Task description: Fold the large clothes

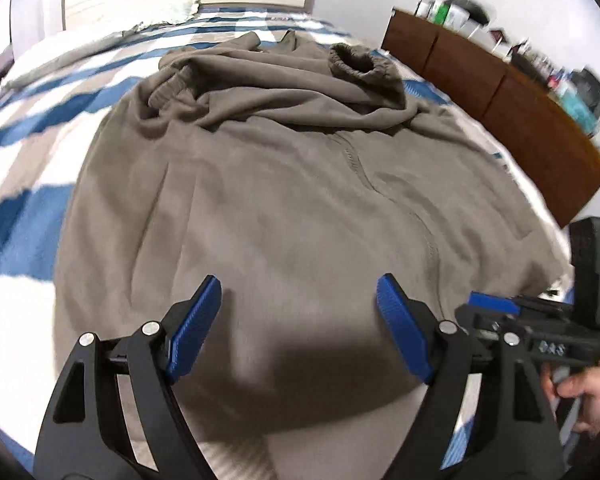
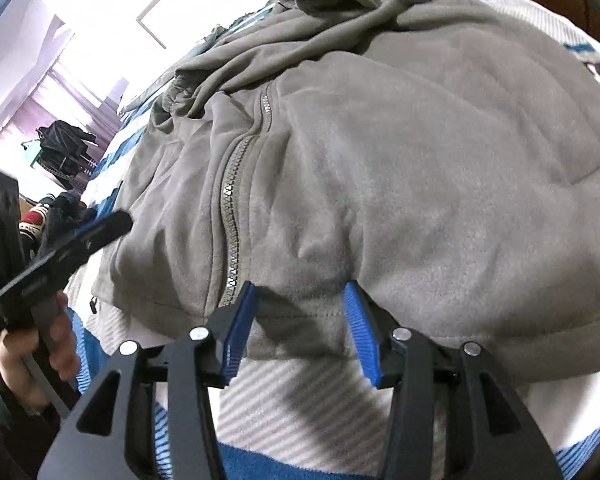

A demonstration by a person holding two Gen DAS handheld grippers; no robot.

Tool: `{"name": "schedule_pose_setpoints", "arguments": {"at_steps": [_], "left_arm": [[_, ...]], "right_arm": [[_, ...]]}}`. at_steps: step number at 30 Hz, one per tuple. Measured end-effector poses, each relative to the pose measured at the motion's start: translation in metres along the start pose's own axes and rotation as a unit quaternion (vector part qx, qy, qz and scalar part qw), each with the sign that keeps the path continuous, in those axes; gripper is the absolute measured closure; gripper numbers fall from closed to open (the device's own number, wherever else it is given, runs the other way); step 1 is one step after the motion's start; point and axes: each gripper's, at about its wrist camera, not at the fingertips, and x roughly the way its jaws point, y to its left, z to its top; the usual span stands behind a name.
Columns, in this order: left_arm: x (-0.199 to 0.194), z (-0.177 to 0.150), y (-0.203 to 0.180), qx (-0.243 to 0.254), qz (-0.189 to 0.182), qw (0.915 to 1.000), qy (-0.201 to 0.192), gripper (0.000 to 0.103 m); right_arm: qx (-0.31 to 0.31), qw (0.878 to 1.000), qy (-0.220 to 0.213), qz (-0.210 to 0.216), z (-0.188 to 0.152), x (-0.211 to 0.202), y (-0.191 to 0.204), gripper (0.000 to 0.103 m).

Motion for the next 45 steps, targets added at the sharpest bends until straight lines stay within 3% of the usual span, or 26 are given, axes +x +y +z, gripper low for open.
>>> {"name": "schedule_pose_setpoints", "arguments": {"at_steps": [2, 3, 4, 6, 9, 12, 15, 17, 18, 20, 21, 22, 25, 29, 32, 34, 35, 41, 43, 45], "left_arm": [[0.002, -0.006, 0.002, 0.014, -0.009, 0.9999, -0.003, 0.025], [0.003, -0.005, 0.003, 0.017, -0.013, 0.9998, -0.004, 0.025], [0.002, -0.004, 0.002, 0.018, -0.018, 0.9997, -0.005, 0.025], [-0.004, 0.000, 0.001, 0.023, -0.040, 0.9987, -0.020, 0.025], [-0.010, 0.003, 0.002, 0.030, -0.043, 0.9981, -0.033, 0.025], [-0.009, 0.003, 0.007, 0.031, -0.031, 0.9986, -0.030, 0.030], [0.001, 0.002, 0.014, 0.012, -0.024, 0.9994, -0.020, 0.030], [0.010, 0.001, 0.019, -0.004, -0.021, 0.9998, -0.004, 0.046], [0.017, 0.001, 0.021, -0.011, -0.017, 0.9998, 0.009, 0.049], [0.021, 0.000, 0.021, -0.008, -0.013, 0.9998, 0.015, 0.052], [0.021, 0.001, 0.019, 0.000, -0.010, 0.9999, 0.013, 0.052], [0.020, 0.001, 0.017, 0.007, -0.011, 0.9999, 0.010, 0.052], [0.017, 0.003, 0.013, 0.022, -0.012, 0.9997, 0.001, 0.052], [0.022, 0.003, 0.019, 0.009, -0.013, 0.9998, 0.012, 0.052], [0.028, 0.001, 0.019, 0.011, -0.010, 0.9996, 0.022, 0.052], [0.027, 0.000, 0.018, 0.015, -0.009, 0.9996, 0.022, 0.052], [0.027, -0.001, 0.018, 0.015, -0.010, 0.9996, 0.022, 0.052], [0.031, -0.001, 0.023, 0.005, -0.015, 0.9995, 0.028, 0.052], [0.032, -0.001, 0.024, 0.006, -0.015, 0.9994, 0.030, 0.052], [0.033, -0.001, 0.023, 0.009, -0.013, 0.9994, 0.030, 0.052]], "right_arm": [[-0.007, 1.000, -0.005, 0.016, -0.001, -0.001, 0.002, 0.048], [-0.008, 0.999, -0.007, 0.033, -0.001, -0.001, 0.004, 0.031], [-0.017, 0.999, -0.014, 0.043, -0.001, -0.002, 0.008, 0.024], [-0.040, 0.998, -0.022, 0.038, 0.000, -0.004, 0.017, 0.023], [-0.034, 0.996, -0.064, 0.046, 0.010, -0.024, 0.021, 0.023], [-0.045, 0.993, -0.109, 0.009, 0.036, -0.045, 0.029, 0.023], [-0.102, 0.982, -0.146, -0.061, 0.092, -0.046, 0.050, 0.023], [-0.138, 0.974, -0.153, -0.094, 0.126, -0.034, 0.060, 0.027], [-0.167, 0.967, -0.150, -0.119, 0.149, -0.021, 0.067, 0.032], [-0.182, 0.968, -0.117, -0.129, 0.188, 0.008, 0.068, 0.050], [-0.175, 0.971, -0.105, -0.127, 0.201, 0.019, 0.066, 0.067], [-0.171, 0.969, -0.102, -0.144, 0.217, 0.030, 0.063, 0.073], [-0.198, 0.954, -0.116, -0.193, 0.243, 0.050, 0.063, 0.073], [-0.244, 0.929, -0.090, -0.262, 0.267, 0.092, 0.064, 0.073], [-0.221, 0.938, -0.060, -0.261, 0.285, 0.106, 0.051, 0.077], [-0.211, 0.929, -0.046, -0.299, 0.303, 0.113, 0.032, 0.094], [-0.198, 0.928, -0.041, -0.313, 0.309, 0.113, 0.022, 0.095], [0.017, 0.964, -0.068, -0.258, 0.345, 0.045, -0.094, 0.094], [0.067, 0.964, -0.067, -0.249, 0.341, 0.028, -0.123, 0.091], [0.097, 0.954, -0.075, -0.272, 0.331, 0.009, -0.141, 0.091]]}}
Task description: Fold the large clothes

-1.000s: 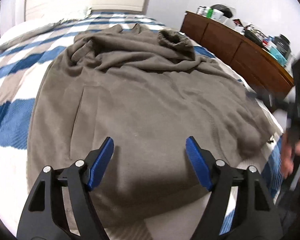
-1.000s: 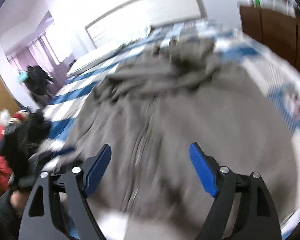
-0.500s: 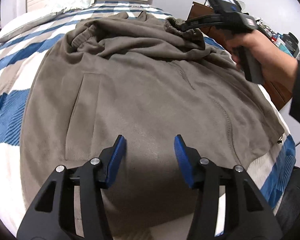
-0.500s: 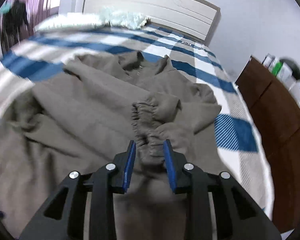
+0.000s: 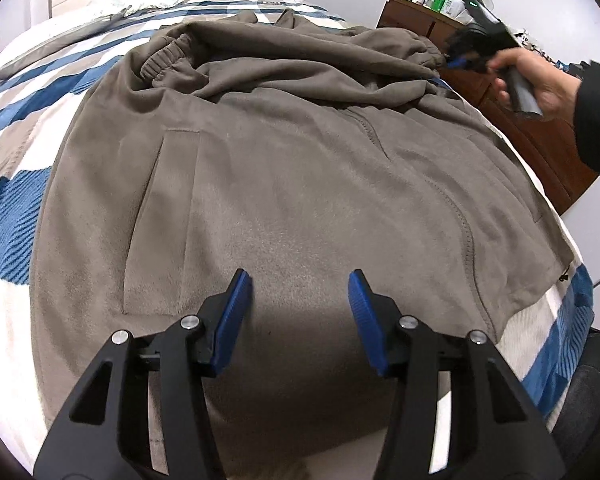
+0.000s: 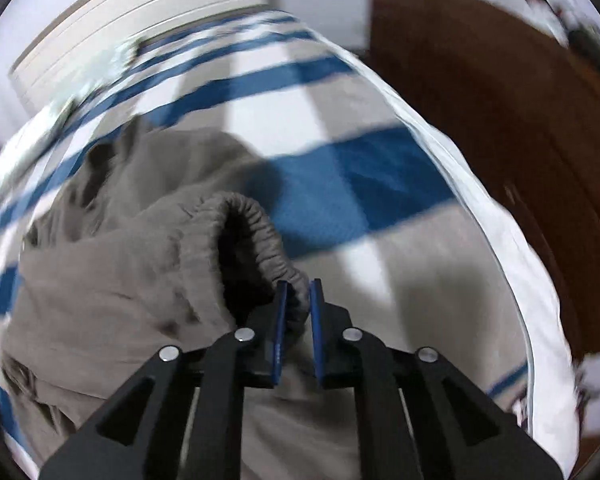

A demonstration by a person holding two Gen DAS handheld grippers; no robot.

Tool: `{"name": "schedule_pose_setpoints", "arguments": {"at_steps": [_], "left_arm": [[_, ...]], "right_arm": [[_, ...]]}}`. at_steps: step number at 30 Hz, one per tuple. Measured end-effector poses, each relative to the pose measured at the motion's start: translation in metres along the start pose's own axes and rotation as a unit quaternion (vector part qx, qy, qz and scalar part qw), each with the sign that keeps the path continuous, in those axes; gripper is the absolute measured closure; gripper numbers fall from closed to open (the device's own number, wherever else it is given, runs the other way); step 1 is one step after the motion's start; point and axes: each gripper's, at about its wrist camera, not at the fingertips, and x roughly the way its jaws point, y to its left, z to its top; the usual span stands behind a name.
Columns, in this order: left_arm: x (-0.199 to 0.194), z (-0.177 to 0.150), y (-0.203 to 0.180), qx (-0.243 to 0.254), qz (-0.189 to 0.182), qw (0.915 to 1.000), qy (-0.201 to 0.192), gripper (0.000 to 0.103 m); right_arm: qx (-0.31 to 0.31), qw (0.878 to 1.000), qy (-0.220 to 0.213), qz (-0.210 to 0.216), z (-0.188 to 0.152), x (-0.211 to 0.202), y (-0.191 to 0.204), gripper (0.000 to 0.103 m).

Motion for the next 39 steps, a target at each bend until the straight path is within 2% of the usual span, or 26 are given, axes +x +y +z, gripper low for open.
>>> {"name": "schedule_pose_setpoints", "arguments": {"at_steps": [4, 5, 8, 12, 14, 16, 17, 19, 22, 25, 28, 30, 33, 35, 36, 37, 39], "left_arm": [[0.000, -0.002, -0.004, 0.009, 0.010, 0.9999, -0.003, 0.052], [0.000, -0.002, -0.004, 0.010, 0.011, 0.9999, -0.003, 0.052], [-0.001, -0.003, -0.002, 0.002, 0.011, 0.9999, -0.005, 0.052], [-0.002, -0.004, 0.000, -0.002, 0.010, 0.9999, -0.008, 0.052], [0.000, -0.006, 0.002, 0.001, 0.010, 0.9999, -0.005, 0.052], [0.002, -0.007, 0.004, -0.004, 0.007, 1.0000, 0.000, 0.052], [0.003, -0.007, 0.005, -0.006, 0.005, 1.0000, 0.001, 0.052], [0.006, -0.008, 0.005, -0.003, 0.004, 1.0000, 0.004, 0.052], [0.009, -0.007, 0.005, 0.005, 0.006, 0.9999, 0.007, 0.052], [0.002, -0.004, 0.006, 0.003, 0.003, 1.0000, 0.002, 0.052], [-0.008, -0.001, 0.007, 0.012, 0.019, 0.9996, -0.015, 0.052], [-0.019, 0.000, 0.012, 0.013, 0.029, 0.9990, -0.031, 0.052], [-0.033, 0.001, 0.026, -0.006, 0.035, 0.9981, -0.051, 0.049], [-0.046, -0.001, 0.038, -0.018, 0.045, 0.9966, -0.066, 0.040], [-0.051, -0.003, 0.043, -0.024, 0.054, 0.9958, -0.070, 0.037], [-0.058, -0.008, 0.049, -0.034, 0.069, 0.9947, -0.069, 0.029], [-0.072, -0.019, 0.055, -0.052, 0.098, 0.9912, -0.072, 0.028]], "right_arm": [[0.012, 1.000, -0.013, 0.006, -0.009, -0.017, -0.027, 0.091], [0.009, 1.000, -0.016, 0.025, -0.011, -0.022, -0.026, 0.091], [-0.029, 0.995, -0.017, 0.089, -0.017, -0.030, 0.006, 0.092], [-0.058, 0.991, 0.007, 0.122, -0.035, -0.025, 0.058, 0.093], [-0.083, 0.990, 0.008, 0.110, -0.042, -0.014, 0.080, 0.093], [-0.073, 0.994, 0.023, 0.083, -0.044, 0.006, 0.082, 0.095], [-0.054, 0.995, 0.055, 0.058, -0.046, 0.028, 0.076, 0.100], [-0.025, 0.991, 0.117, 0.061, -0.055, 0.060, 0.066, 0.103], [-0.029, 0.993, 0.096, 0.058, -0.059, 0.046, 0.073, 0.101], [-0.055, 0.989, 0.070, 0.118, -0.075, 0.003, 0.077, 0.096], [-0.058, 0.981, 0.054, 0.177, -0.109, -0.041, 0.056, 0.095], [-0.069, 0.977, 0.051, 0.197, -0.150, -0.071, 0.030, 0.094], [-0.065, 0.977, 0.048, 0.196, -0.202, -0.098, -0.018, 0.093], [-0.064, 0.979, 0.043, 0.189, -0.230, -0.108, -0.043, 0.089], [-0.054, 0.981, 0.046, 0.182, -0.249, -0.115, -0.063, 0.084], [-0.042, 0.983, 0.057, 0.170, -0.262, -0.120, -0.075, 0.082], [-0.023, 0.981, 0.064, 0.184, -0.281, -0.134, -0.093, 0.082]]}}
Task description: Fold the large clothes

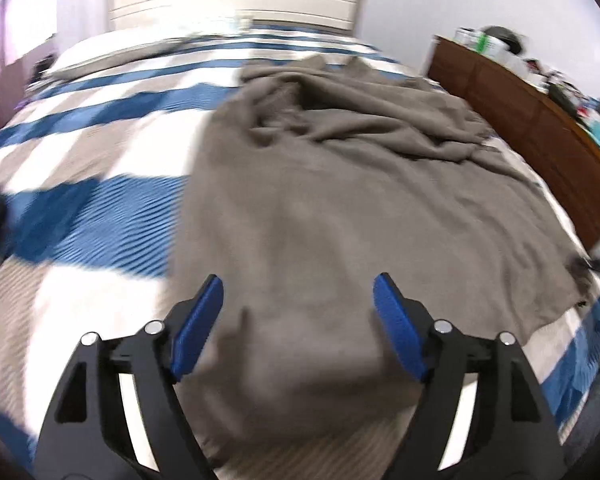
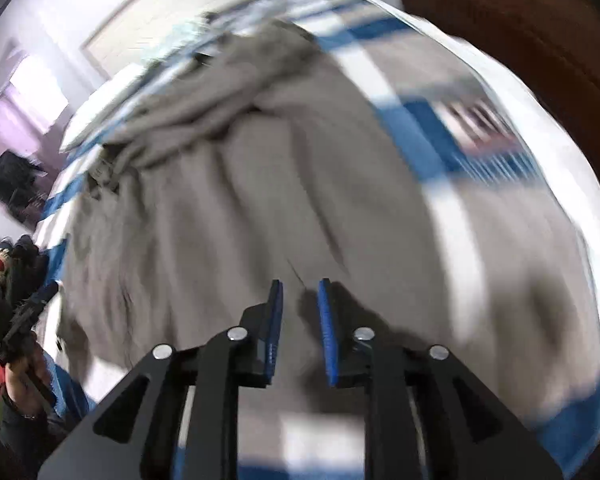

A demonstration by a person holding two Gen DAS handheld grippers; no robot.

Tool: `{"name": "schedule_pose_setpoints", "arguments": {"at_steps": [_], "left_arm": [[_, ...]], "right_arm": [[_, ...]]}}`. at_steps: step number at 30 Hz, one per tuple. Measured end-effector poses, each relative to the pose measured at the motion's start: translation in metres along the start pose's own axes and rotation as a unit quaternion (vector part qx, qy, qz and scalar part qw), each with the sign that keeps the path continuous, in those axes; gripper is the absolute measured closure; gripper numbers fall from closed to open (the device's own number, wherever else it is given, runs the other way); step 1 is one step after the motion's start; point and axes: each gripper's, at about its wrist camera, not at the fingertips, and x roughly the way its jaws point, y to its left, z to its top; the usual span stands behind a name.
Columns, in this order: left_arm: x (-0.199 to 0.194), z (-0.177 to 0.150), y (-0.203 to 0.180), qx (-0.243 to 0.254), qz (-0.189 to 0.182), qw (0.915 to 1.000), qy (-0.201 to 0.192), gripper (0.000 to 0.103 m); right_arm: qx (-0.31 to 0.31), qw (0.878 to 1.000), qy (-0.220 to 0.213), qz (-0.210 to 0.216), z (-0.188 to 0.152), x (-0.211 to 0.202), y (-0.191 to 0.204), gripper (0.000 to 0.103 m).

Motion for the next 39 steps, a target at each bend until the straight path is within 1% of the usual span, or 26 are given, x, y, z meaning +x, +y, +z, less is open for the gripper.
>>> {"name": "schedule_pose_setpoints", "arguments": {"at_steps": [2, 3, 4, 5, 6, 7, 9, 10, 11, 13, 14, 16, 19, 21, 24, 25, 27, 29, 30, 31, 33, 34, 36, 39], "left_arm": [[-0.019, -0.012, 0.007, -0.002, 0.006, 0.9999, -0.013, 0.028], [-0.026, -0.018, 0.010, -0.002, 0.008, 0.9998, -0.017, 0.028], [-0.033, -0.024, 0.013, -0.002, 0.013, 0.9998, -0.017, 0.028], [-0.038, -0.030, 0.018, -0.007, 0.018, 0.9998, -0.012, 0.028], [-0.041, -0.034, 0.022, -0.011, 0.020, 0.9997, -0.008, 0.028], [-0.045, -0.040, 0.027, -0.017, 0.026, 0.9995, -0.006, 0.028], [-0.054, -0.048, 0.034, -0.015, 0.032, 0.9992, -0.018, 0.028], [-0.058, -0.051, 0.038, -0.012, 0.026, 0.9992, -0.027, 0.028], [-0.061, -0.053, 0.042, -0.011, 0.011, 0.9994, -0.031, 0.028], [-0.060, -0.050, 0.050, -0.022, -0.027, 0.9992, -0.020, 0.028], [-0.059, -0.047, 0.058, -0.041, -0.046, 0.9979, -0.022, 0.024], [-0.054, -0.044, 0.068, -0.062, -0.053, 0.9962, -0.029, 0.018], [-0.037, -0.039, 0.077, -0.079, -0.052, 0.9953, -0.021, 0.018], [-0.019, -0.037, 0.077, -0.075, -0.052, 0.9958, -0.010, 0.018], [0.000, -0.036, 0.073, -0.060, -0.053, 0.9967, -0.014, 0.018], [0.005, -0.036, 0.072, -0.058, -0.055, 0.9966, -0.020, 0.018], [0.013, -0.036, 0.069, -0.055, -0.051, 0.9968, -0.027, 0.018], [0.022, -0.033, 0.063, -0.040, -0.058, 0.9972, -0.026, 0.018], [0.025, -0.033, 0.062, -0.035, -0.063, 0.9971, -0.021, 0.018], [0.029, -0.033, 0.060, -0.030, -0.076, 0.9966, -0.013, 0.018], [0.031, -0.035, 0.056, -0.019, -0.089, 0.9958, -0.011, 0.018], [0.030, -0.035, 0.055, -0.014, -0.093, 0.9955, -0.013, 0.018], [0.028, -0.036, 0.054, -0.010, -0.106, 0.9942, -0.017, 0.018], [0.029, -0.036, 0.059, -0.026, -0.104, 0.9942, -0.013, 0.018]], "right_arm": [[0.002, 1.000, -0.018, 0.023, -0.013, -0.020, -0.008, 0.082], [0.007, 0.999, -0.031, 0.036, -0.014, -0.028, -0.011, 0.077], [0.004, 0.998, -0.051, 0.043, -0.016, -0.038, -0.012, 0.070], [-0.011, 0.995, -0.087, 0.045, -0.018, -0.052, -0.013, 0.067], [-0.015, 0.993, -0.103, 0.051, -0.019, -0.058, -0.014, 0.063], [-0.017, 0.991, -0.116, 0.060, -0.020, -0.063, -0.016, 0.057], [-0.027, 0.989, -0.129, 0.061, -0.023, -0.065, -0.016, 0.055], [-0.037, 0.989, -0.136, 0.052, -0.025, -0.063, -0.014, 0.055], [-0.044, 0.988, -0.139, 0.046, -0.027, -0.062, -0.013, 0.054], [-0.057, 0.989, -0.134, 0.037, -0.034, -0.055, -0.013, 0.053], [-0.063, 0.989, -0.130, 0.036, -0.036, -0.049, -0.013, 0.052], [-0.070, 0.989, -0.127, 0.030, -0.041, -0.041, -0.015, 0.046], [-0.079, 0.990, -0.116, 0.023, -0.049, -0.029, -0.021, 0.044], [-0.071, 0.991, -0.109, 0.028, -0.046, -0.023, -0.027, 0.044], [-0.054, 0.990, -0.130, 0.028, -0.040, -0.022, -0.037, 0.043], [-0.046, 0.989, -0.139, 0.018, -0.038, -0.022, -0.040, 0.040], [-0.019, 0.987, -0.158, 0.005, -0.035, -0.021, -0.048, 0.040], [0.002, 0.987, -0.160, 0.019, -0.032, -0.014, -0.054, 0.039], [0.006, 0.987, -0.156, 0.023, -0.031, -0.010, -0.055, 0.037], [0.010, 0.989, -0.148, 0.026, -0.030, -0.004, -0.056, 0.037], [0.022, 0.989, -0.139, 0.038, -0.028, 0.007, -0.059, 0.036], [0.031, 0.988, -0.145, 0.045, -0.029, 0.009, -0.061, 0.033], [0.043, 0.984, -0.167, 0.048, -0.032, 0.009, -0.062, 0.032], [0.052, 0.979, -0.185, 0.061, -0.035, 0.007, -0.064, 0.030]]}}
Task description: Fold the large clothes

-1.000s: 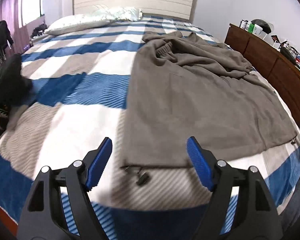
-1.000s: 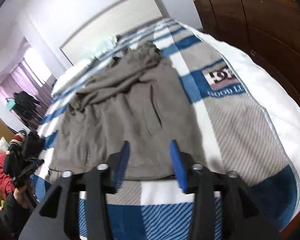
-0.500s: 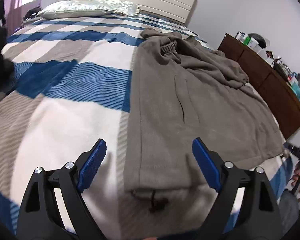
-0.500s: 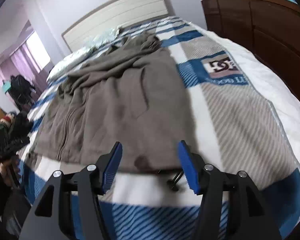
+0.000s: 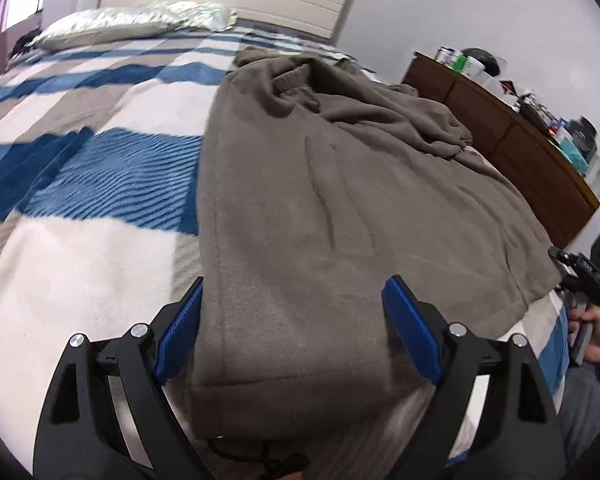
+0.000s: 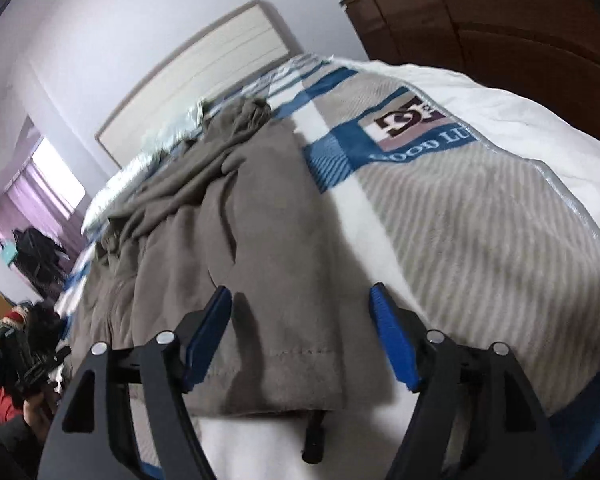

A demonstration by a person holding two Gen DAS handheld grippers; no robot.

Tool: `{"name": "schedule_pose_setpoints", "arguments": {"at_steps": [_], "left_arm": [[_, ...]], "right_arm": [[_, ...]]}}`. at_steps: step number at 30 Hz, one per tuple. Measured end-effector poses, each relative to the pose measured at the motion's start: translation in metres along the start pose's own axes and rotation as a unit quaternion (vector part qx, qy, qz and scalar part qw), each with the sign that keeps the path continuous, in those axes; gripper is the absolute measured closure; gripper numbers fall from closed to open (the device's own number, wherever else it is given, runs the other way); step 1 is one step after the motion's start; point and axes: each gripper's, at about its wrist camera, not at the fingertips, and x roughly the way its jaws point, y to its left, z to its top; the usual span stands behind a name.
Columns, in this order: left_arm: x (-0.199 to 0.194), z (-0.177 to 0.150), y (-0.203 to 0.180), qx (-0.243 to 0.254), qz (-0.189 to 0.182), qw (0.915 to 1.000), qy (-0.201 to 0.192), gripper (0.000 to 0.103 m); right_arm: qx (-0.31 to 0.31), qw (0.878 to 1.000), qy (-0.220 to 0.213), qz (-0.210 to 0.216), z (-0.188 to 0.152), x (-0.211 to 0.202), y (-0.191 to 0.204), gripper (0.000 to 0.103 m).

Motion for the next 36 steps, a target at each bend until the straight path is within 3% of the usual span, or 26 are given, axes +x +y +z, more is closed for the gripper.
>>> {"name": "schedule_pose_setpoints", "arguments": {"at_steps": [3, 8, 14, 16, 19, 24, 27, 30, 32, 34, 36], "left_arm": [[0.002, -0.001, 0.010, -0.031, -0.017, 0.9993, 0.010, 0.018], [0.005, -0.004, 0.008, -0.037, -0.019, 0.9990, 0.019, 0.018], [-0.005, -0.006, 0.022, -0.103, -0.079, 0.9915, 0.003, 0.019], [-0.007, -0.006, 0.025, -0.121, -0.093, 0.9883, -0.001, 0.021], [-0.004, -0.008, 0.033, -0.142, -0.091, 0.9857, 0.006, 0.028], [0.003, -0.006, 0.021, -0.115, -0.084, 0.9897, 0.015, 0.028], [0.004, -0.008, 0.029, -0.129, -0.072, 0.9889, 0.016, 0.043], [0.003, -0.011, 0.043, -0.164, -0.081, 0.9829, 0.018, 0.060], [0.003, -0.013, 0.046, -0.173, -0.094, 0.9802, 0.017, 0.068], [-0.003, -0.013, 0.045, -0.183, -0.129, 0.9747, 0.001, 0.072], [-0.006, -0.013, 0.043, -0.176, -0.120, 0.9769, -0.008, 0.070]], "right_arm": [[0.018, 0.999, 0.004, 0.042, -0.001, -0.001, -0.004, 0.027], [0.029, 0.994, 0.033, 0.105, -0.004, 0.004, 0.001, 0.026], [0.083, 0.982, 0.036, 0.167, -0.004, 0.002, -0.009, 0.027], [0.110, 0.971, 0.038, 0.207, -0.003, 0.002, -0.013, 0.027], [0.110, 0.974, 0.042, 0.192, -0.004, 0.005, -0.011, 0.031], [0.057, 0.989, 0.052, 0.127, -0.004, 0.013, 0.007, 0.032], [0.045, 0.991, 0.052, 0.116, -0.005, 0.015, 0.010, 0.029], [0.064, 0.987, 0.053, 0.139, -0.004, 0.011, 0.003, 0.029], [0.100, 0.975, 0.058, 0.188, -0.002, 0.007, -0.004, 0.032], [0.135, 0.960, 0.046, 0.241, 0.000, 0.001, -0.012, 0.032], [0.150, 0.961, 0.047, 0.229, -0.001, 0.000, -0.019, 0.032]]}}
